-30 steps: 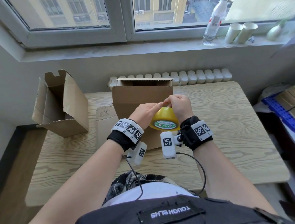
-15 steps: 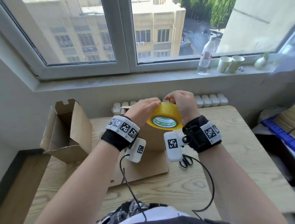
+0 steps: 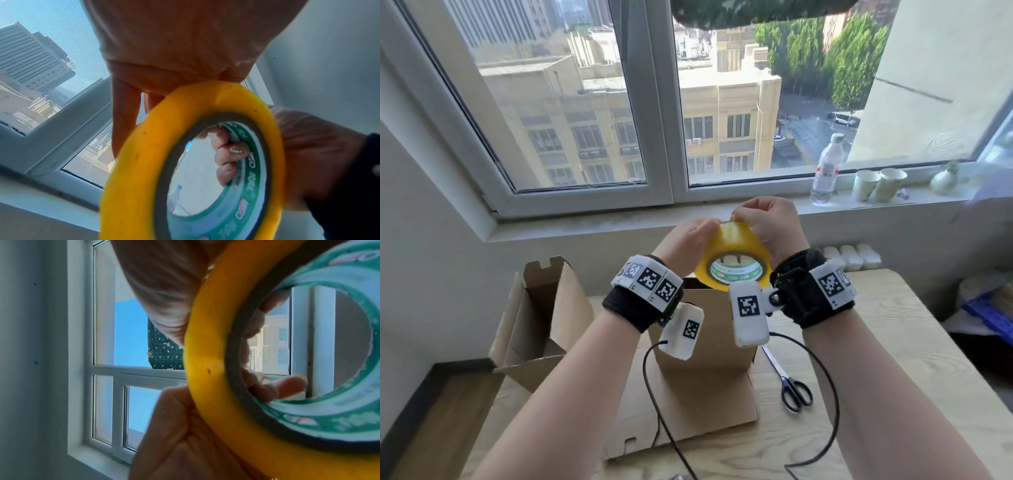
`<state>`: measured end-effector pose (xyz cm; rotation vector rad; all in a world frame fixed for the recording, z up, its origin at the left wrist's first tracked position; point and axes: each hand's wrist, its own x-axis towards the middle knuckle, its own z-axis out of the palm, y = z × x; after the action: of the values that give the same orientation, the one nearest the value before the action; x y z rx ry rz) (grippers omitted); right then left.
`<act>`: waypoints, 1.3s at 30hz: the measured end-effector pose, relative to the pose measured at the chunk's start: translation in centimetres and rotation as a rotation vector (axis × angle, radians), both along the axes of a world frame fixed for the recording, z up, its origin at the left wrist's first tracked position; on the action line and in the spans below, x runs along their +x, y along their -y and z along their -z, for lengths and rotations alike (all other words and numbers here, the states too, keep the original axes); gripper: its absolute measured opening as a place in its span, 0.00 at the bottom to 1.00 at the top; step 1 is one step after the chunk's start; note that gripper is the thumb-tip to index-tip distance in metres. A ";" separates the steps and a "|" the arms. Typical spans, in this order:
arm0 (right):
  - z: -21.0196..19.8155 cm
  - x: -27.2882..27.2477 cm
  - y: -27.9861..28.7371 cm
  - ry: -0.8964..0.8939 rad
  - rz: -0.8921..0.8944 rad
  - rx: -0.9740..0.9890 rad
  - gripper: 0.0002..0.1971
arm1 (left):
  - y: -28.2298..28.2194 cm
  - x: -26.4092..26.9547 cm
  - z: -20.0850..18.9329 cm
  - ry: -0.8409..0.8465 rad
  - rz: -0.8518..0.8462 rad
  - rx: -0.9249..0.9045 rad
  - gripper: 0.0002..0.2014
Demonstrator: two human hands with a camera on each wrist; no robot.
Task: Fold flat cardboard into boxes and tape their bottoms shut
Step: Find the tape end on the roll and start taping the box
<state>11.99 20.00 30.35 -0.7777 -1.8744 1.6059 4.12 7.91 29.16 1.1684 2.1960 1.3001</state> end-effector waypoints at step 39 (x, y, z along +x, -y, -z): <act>2.8 1.9 2.0 0.108 0.273 0.462 0.02 | 0.2 4.3 1.8 -0.686 -0.367 -0.234 0.13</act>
<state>13.88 18.01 27.50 -0.8757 -2.0058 0.9317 8.37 7.66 27.35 1.2874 3.0721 0.7754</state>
